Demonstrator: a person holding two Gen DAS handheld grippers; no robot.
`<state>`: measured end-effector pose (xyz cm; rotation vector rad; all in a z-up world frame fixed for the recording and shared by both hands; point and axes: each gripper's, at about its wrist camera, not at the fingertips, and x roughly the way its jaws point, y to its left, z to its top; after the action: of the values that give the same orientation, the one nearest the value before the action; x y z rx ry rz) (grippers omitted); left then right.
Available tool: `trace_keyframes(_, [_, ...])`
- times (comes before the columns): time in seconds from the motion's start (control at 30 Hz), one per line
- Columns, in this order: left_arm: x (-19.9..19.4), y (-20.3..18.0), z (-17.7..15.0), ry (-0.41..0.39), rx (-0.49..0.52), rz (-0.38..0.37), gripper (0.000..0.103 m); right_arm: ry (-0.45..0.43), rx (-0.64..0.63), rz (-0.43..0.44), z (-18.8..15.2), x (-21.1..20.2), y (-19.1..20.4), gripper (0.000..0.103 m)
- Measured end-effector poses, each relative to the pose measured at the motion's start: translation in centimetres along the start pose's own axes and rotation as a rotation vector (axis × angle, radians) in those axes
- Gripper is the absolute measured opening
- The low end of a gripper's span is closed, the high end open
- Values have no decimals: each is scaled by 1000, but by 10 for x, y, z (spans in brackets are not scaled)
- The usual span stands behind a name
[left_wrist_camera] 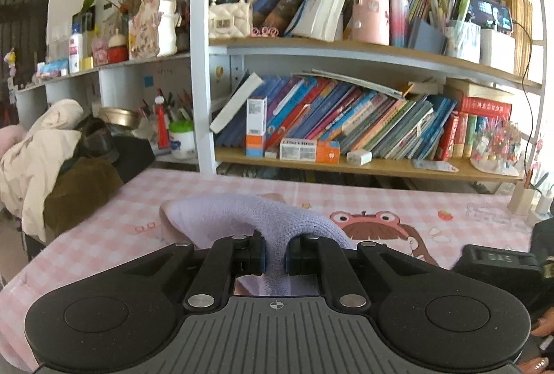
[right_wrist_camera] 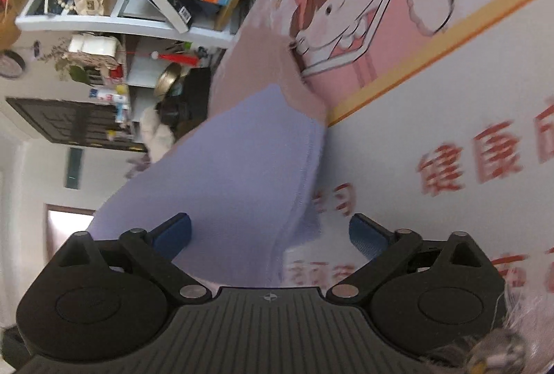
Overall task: Fold clothes
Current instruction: 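Grasp the lavender sweater edge with the left gripper while the right gripper grasps the pink edge, then lift the sweater with both grippers and shake it open above the mat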
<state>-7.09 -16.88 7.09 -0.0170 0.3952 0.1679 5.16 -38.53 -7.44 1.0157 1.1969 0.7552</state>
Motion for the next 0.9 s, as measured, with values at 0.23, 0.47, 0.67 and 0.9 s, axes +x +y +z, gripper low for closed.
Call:
trace_keyframes(0.23, [0, 4, 2, 6, 8, 37, 9, 26, 45, 169, 4, 5, 8, 11])
trace_keyframes(0.47, [-3, -13, 11, -26, 28, -50, 9, -189, 10, 195, 18, -37, 18, 8])
trace_keyframes(0.67, [-21, -40, 51, -176, 30, -294, 9, -509, -96, 421, 54, -124, 53, 7])
trace_keyframes(0.9, [-59, -43, 108, -449, -126, -669, 9, -753, -530, 752, 79, -206, 192, 7])
